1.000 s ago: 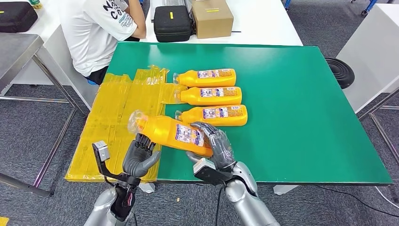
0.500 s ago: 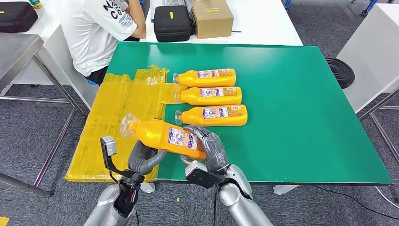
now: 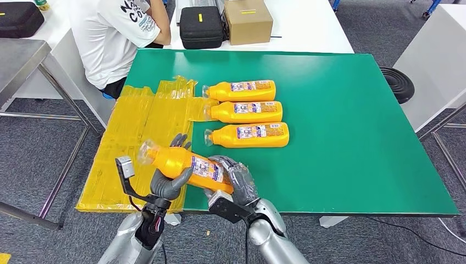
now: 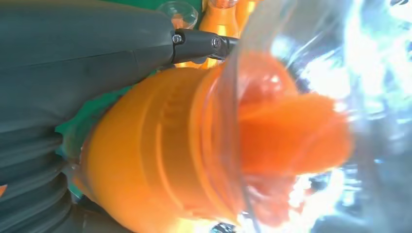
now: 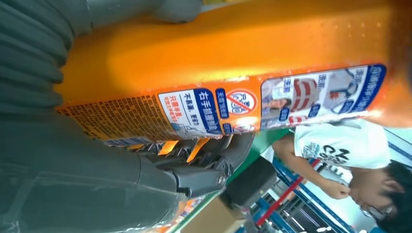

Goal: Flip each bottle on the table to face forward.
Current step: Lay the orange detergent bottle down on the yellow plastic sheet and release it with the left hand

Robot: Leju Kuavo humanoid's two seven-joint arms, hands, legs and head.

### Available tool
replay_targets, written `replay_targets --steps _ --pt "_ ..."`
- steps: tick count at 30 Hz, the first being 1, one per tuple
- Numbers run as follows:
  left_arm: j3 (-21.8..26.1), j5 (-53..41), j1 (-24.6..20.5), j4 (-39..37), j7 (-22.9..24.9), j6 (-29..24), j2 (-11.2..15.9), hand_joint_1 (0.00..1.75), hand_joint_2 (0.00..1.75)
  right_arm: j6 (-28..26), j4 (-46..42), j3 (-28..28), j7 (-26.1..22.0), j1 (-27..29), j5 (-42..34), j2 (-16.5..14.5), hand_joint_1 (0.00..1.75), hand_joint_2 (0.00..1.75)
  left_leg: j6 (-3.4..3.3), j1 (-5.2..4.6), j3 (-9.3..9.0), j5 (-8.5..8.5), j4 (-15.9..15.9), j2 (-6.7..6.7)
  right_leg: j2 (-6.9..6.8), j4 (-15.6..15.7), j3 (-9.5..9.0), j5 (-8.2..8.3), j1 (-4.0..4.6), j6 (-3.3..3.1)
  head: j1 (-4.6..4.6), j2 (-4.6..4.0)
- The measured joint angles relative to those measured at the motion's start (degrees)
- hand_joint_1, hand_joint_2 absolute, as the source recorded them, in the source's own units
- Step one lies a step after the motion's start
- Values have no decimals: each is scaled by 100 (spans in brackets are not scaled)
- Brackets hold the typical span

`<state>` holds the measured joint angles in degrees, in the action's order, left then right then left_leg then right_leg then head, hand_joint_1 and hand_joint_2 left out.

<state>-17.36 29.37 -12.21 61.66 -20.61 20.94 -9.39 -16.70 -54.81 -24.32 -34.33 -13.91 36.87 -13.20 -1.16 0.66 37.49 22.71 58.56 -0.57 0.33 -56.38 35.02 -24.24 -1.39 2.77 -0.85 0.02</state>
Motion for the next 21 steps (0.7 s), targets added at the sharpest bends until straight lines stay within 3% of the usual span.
replay_targets --steps 21 --pt "9 176 -1 54 -61 237 -8 0 175 57 366 116 32 -114 -102 -123 175 175 0 0 0 0 0 0 0 0 1 0 0 0 -1 0"
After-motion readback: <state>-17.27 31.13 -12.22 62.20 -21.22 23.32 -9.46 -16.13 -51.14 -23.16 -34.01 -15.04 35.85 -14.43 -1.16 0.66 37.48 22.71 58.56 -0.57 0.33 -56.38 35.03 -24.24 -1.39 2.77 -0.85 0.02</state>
